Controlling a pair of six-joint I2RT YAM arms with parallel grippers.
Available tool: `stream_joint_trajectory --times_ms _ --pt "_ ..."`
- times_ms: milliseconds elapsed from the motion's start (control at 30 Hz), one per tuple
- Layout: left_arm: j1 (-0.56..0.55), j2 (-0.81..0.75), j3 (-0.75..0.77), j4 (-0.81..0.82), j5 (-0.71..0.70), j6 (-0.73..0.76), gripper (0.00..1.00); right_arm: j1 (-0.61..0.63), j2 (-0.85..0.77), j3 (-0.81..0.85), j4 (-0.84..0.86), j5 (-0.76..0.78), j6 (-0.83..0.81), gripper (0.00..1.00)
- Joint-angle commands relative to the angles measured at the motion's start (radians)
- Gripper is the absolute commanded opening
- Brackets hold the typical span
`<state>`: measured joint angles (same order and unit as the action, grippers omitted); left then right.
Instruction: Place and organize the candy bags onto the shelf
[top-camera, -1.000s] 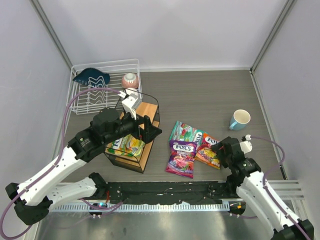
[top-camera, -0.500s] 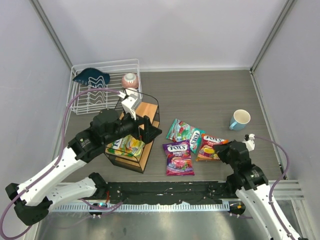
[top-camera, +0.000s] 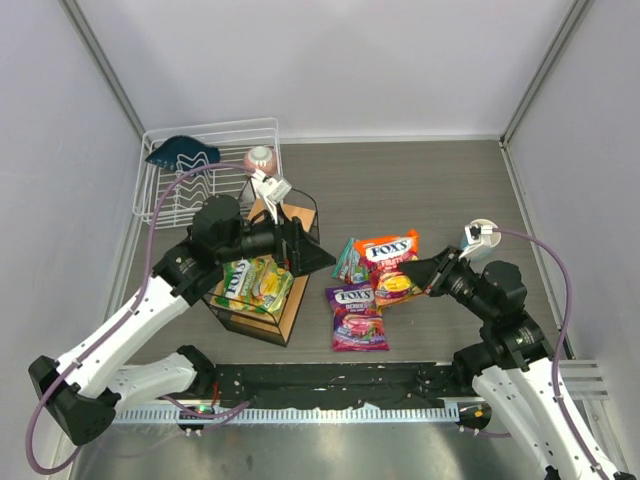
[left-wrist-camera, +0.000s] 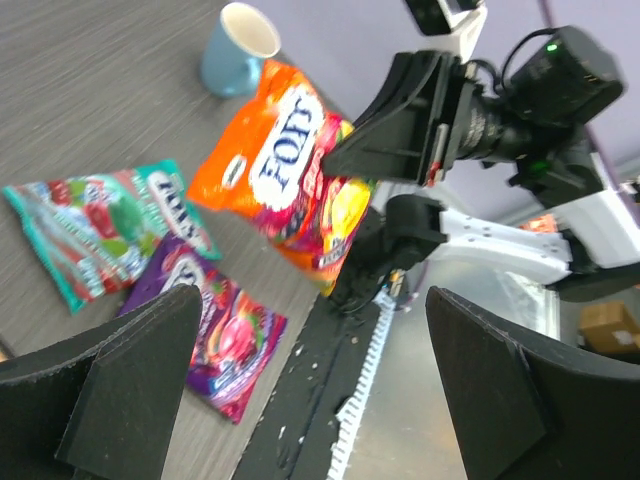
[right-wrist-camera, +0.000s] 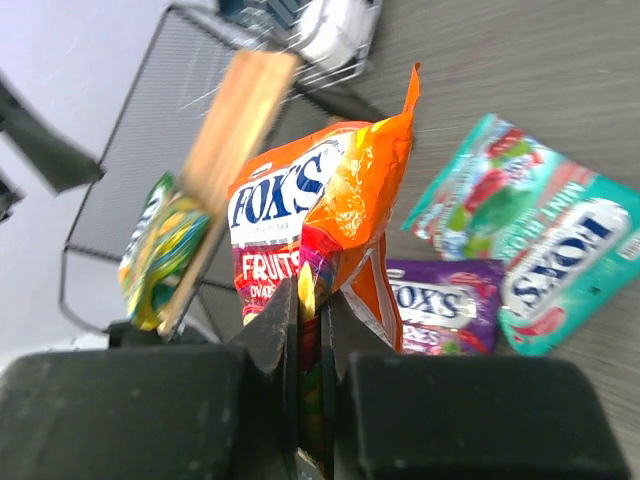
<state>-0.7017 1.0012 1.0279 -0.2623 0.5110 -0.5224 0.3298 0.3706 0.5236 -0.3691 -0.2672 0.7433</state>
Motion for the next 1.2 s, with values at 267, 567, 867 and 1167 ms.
stream_joint_trajectory --times_ms 267,567,867,1167 --pt "0.054 0.062 -0.008 0.221 0.254 -0.139 1.00 0.000 0.014 0.084 0.355 -0.449 -0.033 0.01" --pt "0.042 0.134 0.008 0.258 0.290 -0.169 0.96 -0.001 0.068 0.081 0.504 -0.488 0.031 0.01" --pt "-0.047 0.195 0.043 0.258 0.265 -0.148 0.84 0.000 0.123 0.067 0.579 -0.475 0.047 0.01" --pt "-0.088 0.209 0.060 0.258 0.262 -0.149 0.67 0.000 0.157 0.056 0.610 -0.463 0.053 0.01"
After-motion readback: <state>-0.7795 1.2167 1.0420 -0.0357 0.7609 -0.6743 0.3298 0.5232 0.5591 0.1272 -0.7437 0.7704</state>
